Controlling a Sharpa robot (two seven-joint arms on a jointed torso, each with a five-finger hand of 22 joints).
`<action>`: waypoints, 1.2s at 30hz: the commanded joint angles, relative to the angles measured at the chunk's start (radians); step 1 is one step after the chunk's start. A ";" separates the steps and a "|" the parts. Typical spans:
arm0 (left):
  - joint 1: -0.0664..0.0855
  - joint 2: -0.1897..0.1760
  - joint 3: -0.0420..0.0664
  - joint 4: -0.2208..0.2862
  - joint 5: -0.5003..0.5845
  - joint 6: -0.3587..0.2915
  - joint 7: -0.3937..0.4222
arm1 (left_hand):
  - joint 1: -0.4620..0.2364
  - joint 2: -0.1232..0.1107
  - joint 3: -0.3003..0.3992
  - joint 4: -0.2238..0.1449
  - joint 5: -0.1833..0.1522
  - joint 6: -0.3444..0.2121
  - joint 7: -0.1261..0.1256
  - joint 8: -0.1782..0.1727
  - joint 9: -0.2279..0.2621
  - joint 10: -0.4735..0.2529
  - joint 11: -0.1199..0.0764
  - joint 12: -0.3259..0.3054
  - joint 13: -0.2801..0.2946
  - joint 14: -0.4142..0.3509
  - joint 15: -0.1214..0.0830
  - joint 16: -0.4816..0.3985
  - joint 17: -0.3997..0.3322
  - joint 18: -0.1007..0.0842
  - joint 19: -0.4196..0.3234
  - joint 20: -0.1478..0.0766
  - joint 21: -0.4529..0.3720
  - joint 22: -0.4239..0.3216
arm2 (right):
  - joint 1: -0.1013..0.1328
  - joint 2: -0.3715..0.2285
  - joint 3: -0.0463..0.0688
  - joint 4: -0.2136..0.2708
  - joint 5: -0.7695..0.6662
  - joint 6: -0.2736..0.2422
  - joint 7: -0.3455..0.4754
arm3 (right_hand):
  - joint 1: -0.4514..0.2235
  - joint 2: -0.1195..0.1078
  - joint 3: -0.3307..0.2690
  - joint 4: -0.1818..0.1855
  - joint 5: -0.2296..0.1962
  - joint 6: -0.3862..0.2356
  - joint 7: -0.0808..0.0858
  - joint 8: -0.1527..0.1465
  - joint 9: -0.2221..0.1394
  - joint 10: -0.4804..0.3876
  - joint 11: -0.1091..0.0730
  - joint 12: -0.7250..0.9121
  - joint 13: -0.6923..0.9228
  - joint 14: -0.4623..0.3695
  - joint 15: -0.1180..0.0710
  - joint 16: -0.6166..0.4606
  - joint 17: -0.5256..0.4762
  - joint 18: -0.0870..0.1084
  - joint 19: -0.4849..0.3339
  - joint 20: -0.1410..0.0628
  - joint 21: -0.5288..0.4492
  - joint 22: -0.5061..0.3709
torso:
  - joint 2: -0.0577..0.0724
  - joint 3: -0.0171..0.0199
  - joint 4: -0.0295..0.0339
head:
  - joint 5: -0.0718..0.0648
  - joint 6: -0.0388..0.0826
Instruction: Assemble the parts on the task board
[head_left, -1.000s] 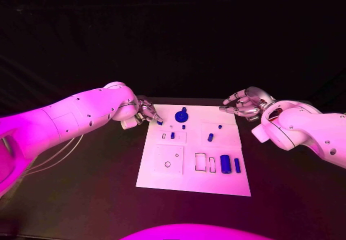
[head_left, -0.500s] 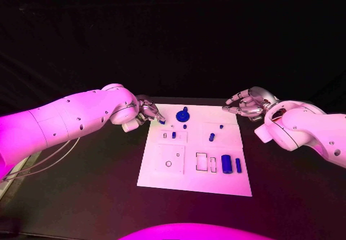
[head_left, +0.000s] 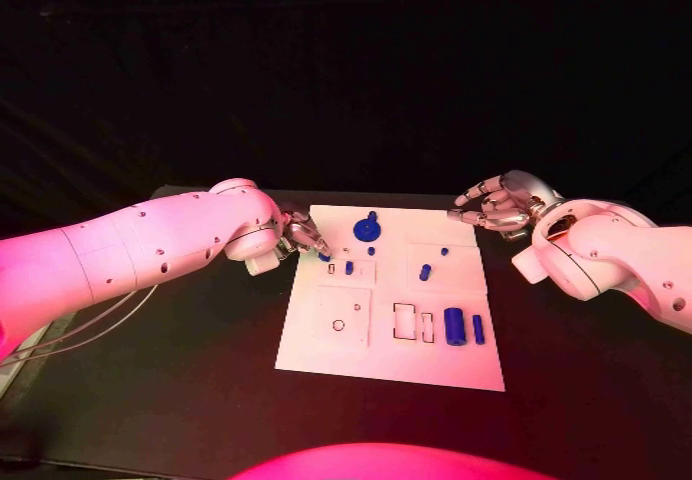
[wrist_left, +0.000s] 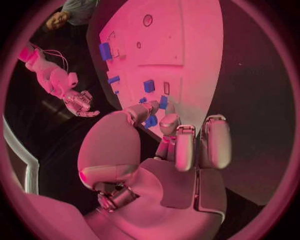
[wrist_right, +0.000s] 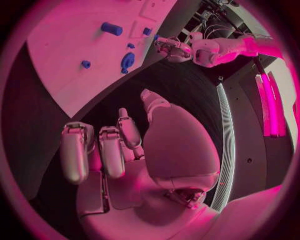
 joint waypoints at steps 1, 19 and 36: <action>-0.003 0.006 -0.002 0.004 -0.008 0.007 -0.004 | -0.001 0.023 0.144 -0.034 0.115 0.071 -0.031 0.073 0.059 0.087 -0.026 0.016 0.017 0.116 -0.014 0.018 0.274 -0.025 0.033 -0.007 0.021 0.063 | -0.001 0.000 0.000 0.000 -0.004 0.000 0.003 | 0.013 0.005 -0.001 0.019 0.007 -0.008 -0.003 0.025 0.002 -0.023 -0.003 -0.013 -0.006 0.078 -0.008 -0.008 0.180 -0.002 0.042 -0.005 -0.008 0.182 | 0.001 0.0001 -0.0020 | 0.000 -0.001; -0.011 0.028 -0.012 0.005 -0.046 0.004 -0.010 | -0.023 0.026 0.143 -0.037 0.159 0.082 -0.037 0.081 0.063 0.094 -0.032 0.011 0.010 0.116 -0.018 0.018 0.274 -0.026 0.039 -0.011 0.025 0.071 | -0.001 0.001 0.000 -0.001 -0.007 0.001 0.005 | 0.013 0.005 -0.001 0.019 0.007 -0.008 -0.003 0.025 0.002 -0.023 -0.003 -0.013 -0.006 0.078 -0.008 -0.008 0.180 -0.002 0.042 -0.005 -0.008 0.182 | 0.000 0.0001 -0.0005 | -0.002 -0.007; -0.012 0.037 -0.015 -0.011 -0.107 0.036 -0.019 | -0.028 0.026 0.143 -0.038 0.168 0.086 -0.039 0.084 0.065 0.095 -0.033 0.008 0.005 0.116 -0.019 0.018 0.274 -0.026 0.038 -0.012 0.024 0.069 | -0.001 0.000 0.000 -0.001 -0.007 0.003 0.005 | 0.013 0.005 -0.001 0.019 0.007 -0.008 -0.003 0.025 0.002 -0.023 -0.003 -0.013 -0.006 0.078 -0.008 -0.008 0.180 -0.002 0.042 -0.005 -0.008 0.182 | 0.000 -0.0001 -0.0013 | -0.001 -0.012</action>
